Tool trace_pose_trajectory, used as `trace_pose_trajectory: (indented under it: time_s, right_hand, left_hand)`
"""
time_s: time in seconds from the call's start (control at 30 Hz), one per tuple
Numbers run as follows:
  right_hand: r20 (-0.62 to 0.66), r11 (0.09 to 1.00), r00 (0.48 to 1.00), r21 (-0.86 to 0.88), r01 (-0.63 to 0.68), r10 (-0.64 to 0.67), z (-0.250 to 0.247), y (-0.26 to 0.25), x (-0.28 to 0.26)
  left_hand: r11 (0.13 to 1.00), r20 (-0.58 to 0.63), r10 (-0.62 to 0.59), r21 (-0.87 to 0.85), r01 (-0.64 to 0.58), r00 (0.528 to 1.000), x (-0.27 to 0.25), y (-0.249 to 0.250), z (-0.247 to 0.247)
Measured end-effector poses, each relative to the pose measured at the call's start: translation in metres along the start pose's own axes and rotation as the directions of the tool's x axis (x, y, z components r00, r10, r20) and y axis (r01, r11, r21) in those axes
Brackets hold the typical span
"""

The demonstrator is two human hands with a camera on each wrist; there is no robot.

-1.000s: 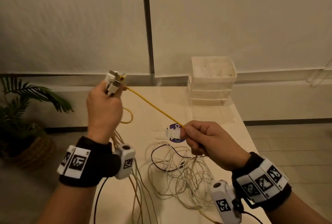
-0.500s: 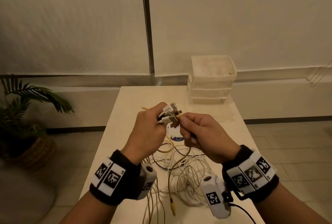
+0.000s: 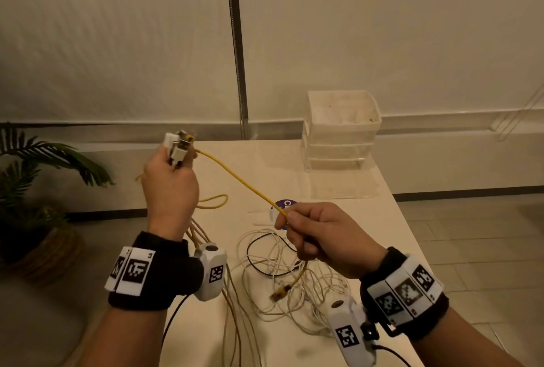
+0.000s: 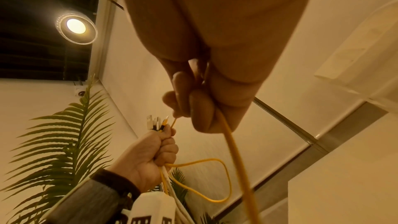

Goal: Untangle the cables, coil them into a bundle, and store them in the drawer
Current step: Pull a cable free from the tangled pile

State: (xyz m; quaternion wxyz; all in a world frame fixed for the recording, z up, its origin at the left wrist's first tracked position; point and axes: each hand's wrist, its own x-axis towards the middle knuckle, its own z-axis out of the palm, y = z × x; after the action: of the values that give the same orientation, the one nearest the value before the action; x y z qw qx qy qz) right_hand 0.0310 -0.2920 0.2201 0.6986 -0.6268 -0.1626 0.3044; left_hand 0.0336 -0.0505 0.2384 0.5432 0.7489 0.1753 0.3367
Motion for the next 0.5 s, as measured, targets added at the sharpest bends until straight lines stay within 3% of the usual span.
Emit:
trace_pose_trajectory:
  time_s: [0.07,0.17,0.2,0.27,0.3,0.33,0.5]
  right_hand:
    - [-0.005,0.999,0.999,0.001,-0.035,0.035,0.0,0.004,-0.001]
    - [-0.039,0.999,0.998,0.034,-0.038,0.039,0.002,0.007,-0.002]
    - [-0.049,0.999,0.998,0.048,-0.025,0.027,0.003,0.007,-0.001]
    - [-0.04,0.997,0.999,0.079,0.0,0.003,0.007,0.004,-0.001]
    - [-0.026,0.996,1.0,0.09,0.008,-0.006,0.009,0.002,-0.002]
    - [-0.012,0.995,1.0,0.097,0.013,-0.012,0.011,0.0,-0.003]
    - [0.002,0.993,0.999,0.113,0.037,-0.037,0.019,0.004,-0.009]
  left_hand:
    - [0.999,-0.018,0.034,0.04,-0.033,0.999,0.002,-0.002,-0.009]
    - [0.959,0.238,0.178,0.176,-0.223,0.955,-0.018,0.006,-0.01]
    - [0.956,0.373,0.19,0.14,-0.257,0.908,-0.028,0.009,-0.008]
    - [0.957,0.612,0.181,0.071,-0.282,0.77,-0.047,0.007,0.0]
    - [0.95,0.669,0.189,0.061,-0.306,0.719,-0.052,0.004,0.003]
    - [0.944,0.679,0.207,0.05,-0.326,0.704,-0.056,0.0,0.005]
    - [0.942,0.559,0.266,0.021,-0.335,0.785,-0.056,0.001,0.001]
